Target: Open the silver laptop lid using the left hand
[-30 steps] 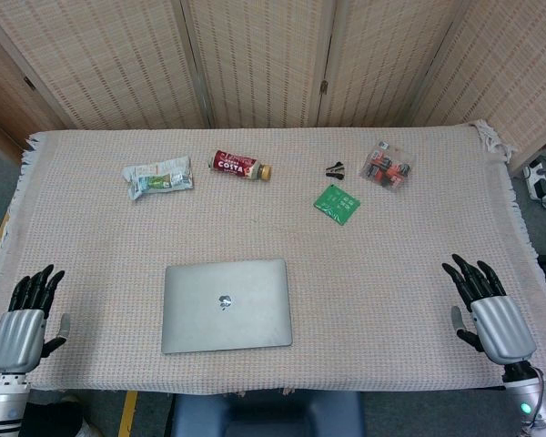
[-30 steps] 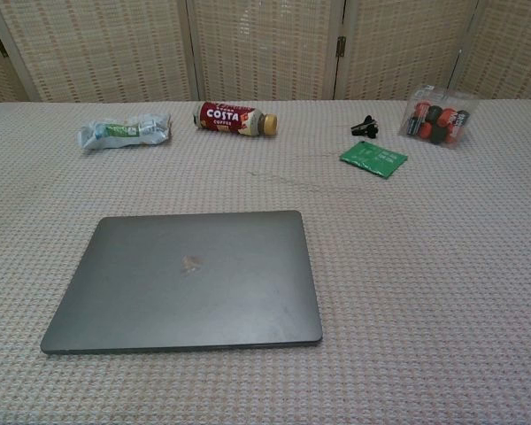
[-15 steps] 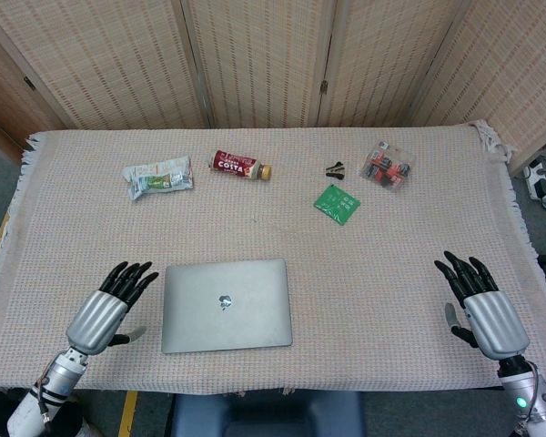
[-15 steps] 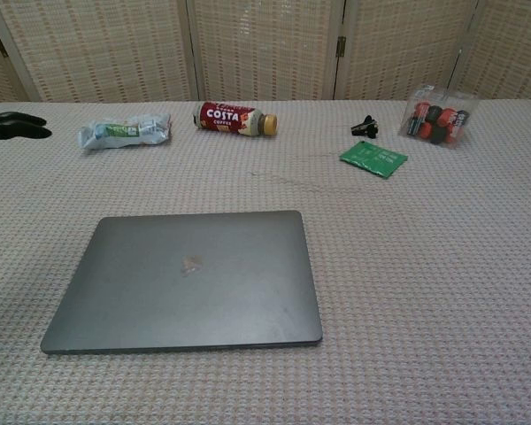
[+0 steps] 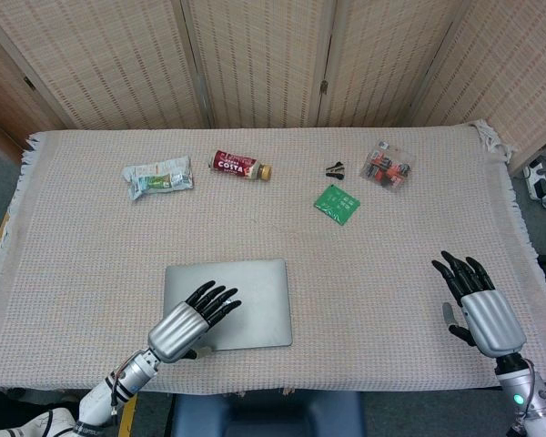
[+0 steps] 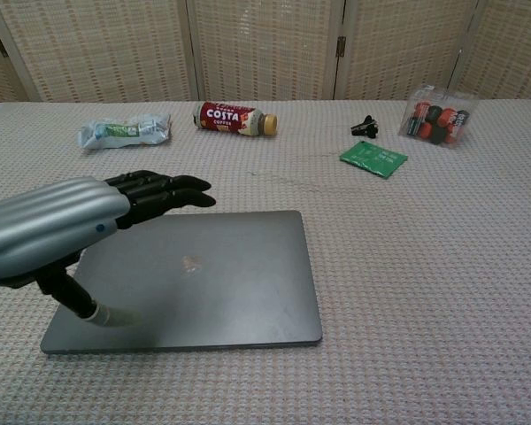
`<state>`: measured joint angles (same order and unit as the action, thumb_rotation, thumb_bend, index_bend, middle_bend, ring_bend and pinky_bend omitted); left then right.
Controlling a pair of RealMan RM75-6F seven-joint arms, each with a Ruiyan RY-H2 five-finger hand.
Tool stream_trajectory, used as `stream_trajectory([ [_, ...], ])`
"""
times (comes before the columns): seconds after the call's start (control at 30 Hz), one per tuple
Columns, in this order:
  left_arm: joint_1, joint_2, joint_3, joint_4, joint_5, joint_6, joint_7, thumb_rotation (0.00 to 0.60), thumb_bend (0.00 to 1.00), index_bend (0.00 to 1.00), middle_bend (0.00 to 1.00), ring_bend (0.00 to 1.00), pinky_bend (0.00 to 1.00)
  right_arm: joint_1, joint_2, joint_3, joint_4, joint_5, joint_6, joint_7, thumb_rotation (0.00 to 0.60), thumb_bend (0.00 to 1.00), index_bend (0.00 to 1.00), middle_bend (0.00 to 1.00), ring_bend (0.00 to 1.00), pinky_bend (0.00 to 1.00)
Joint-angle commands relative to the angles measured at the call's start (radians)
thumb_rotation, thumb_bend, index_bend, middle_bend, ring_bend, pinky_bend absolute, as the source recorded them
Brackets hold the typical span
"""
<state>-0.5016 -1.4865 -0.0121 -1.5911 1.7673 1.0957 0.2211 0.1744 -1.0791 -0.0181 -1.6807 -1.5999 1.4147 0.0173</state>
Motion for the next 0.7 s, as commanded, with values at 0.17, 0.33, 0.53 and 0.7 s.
stream_trajectory([
  [0.17, -0.052, -0.088, -0.019, 0.025, -0.045, -0.059, 0.058, 0.600, 0.19, 0.00, 0.01, 0.00, 0.00, -0.006, -0.005, -0.001, 0.008, 0.007, -0.006, 0.007, 0.600, 0.67, 0.00, 0.00, 0.08, 0.02],
  [0.33, -0.067, -0.136, -0.011, 0.052, -0.076, -0.085, 0.088, 0.600, 0.20, 0.00, 0.01, 0.00, 0.00, -0.008, -0.007, 0.000, 0.013, 0.005, -0.007, 0.014, 0.600, 0.67, 0.00, 0.00, 0.08, 0.02],
  [0.53, -0.065, -0.186, 0.007, 0.105, -0.106, -0.090, 0.100, 0.600, 0.20, 0.00, 0.01, 0.00, 0.00, -0.012, -0.007, 0.001, 0.016, 0.010, -0.012, 0.021, 0.600, 0.67, 0.00, 0.00, 0.08, 0.02],
  [0.7, -0.064, -0.220, 0.009, 0.153, -0.128, -0.083, 0.089, 0.600, 0.20, 0.00, 0.01, 0.00, 0.00, -0.013, -0.007, 0.002, 0.017, 0.012, -0.016, 0.024, 0.600, 0.67, 0.00, 0.00, 0.08, 0.02],
])
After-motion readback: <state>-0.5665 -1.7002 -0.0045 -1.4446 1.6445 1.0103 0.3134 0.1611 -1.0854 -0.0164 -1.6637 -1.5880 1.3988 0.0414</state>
